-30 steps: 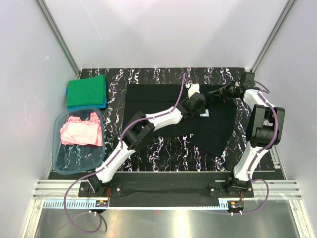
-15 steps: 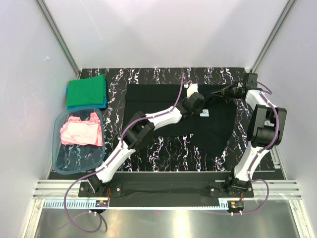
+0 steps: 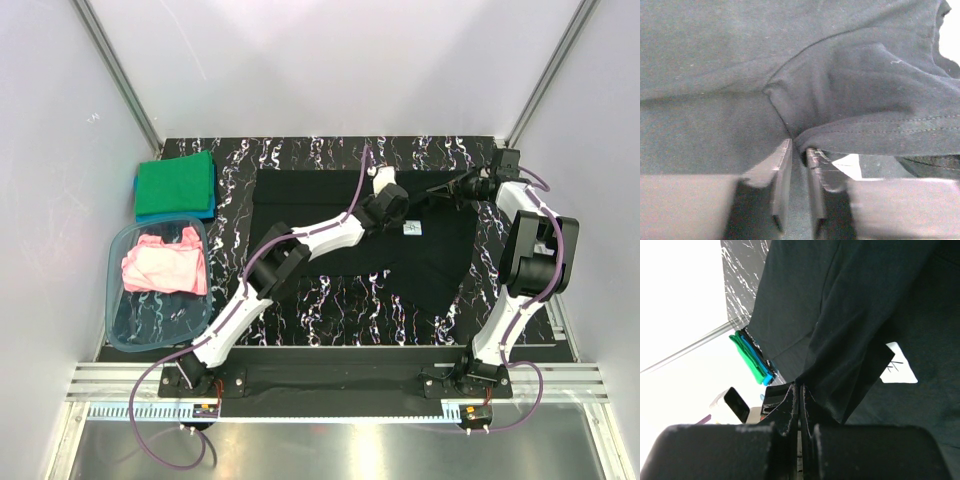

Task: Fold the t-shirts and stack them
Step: Fold the tshirt

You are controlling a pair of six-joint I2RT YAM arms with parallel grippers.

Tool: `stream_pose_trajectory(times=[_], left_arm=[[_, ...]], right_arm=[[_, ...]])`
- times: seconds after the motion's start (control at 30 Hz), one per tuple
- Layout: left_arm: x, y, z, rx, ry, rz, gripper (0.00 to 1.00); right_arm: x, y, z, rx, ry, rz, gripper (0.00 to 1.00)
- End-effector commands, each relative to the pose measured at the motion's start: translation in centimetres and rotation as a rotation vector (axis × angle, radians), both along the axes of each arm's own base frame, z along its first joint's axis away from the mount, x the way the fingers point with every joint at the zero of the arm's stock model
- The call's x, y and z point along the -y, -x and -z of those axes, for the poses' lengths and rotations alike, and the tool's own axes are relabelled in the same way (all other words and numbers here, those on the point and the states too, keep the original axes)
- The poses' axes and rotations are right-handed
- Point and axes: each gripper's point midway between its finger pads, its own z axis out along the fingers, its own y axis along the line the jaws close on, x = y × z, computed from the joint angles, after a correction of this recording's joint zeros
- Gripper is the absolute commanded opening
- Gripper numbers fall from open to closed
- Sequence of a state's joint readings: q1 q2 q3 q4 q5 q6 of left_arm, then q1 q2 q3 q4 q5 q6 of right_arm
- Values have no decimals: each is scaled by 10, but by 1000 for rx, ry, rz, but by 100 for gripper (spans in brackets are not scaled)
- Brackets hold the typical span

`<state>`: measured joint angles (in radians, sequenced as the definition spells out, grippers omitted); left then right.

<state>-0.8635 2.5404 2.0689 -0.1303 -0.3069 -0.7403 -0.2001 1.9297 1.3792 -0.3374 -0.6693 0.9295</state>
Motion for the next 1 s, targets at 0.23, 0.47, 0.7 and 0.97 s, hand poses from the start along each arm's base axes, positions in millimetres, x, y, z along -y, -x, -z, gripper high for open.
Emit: stream_pose_trajectory(times=[0.23,0.47,0.7,0.97], left_arm=[[-10,-3,-76,63,66,4,0],[-24,1,-75,29,45,9,0],[-24,10,-58,-27,23,53,0],[-46,25,-45,-82,-78,57,36]], right_arm=[[23,13,7,-40,210,-19,0],[46,25,16,-103,386,-54,0],[64,42,25,-166,513,-102,0],[58,57,25,-169,514,-181,33]])
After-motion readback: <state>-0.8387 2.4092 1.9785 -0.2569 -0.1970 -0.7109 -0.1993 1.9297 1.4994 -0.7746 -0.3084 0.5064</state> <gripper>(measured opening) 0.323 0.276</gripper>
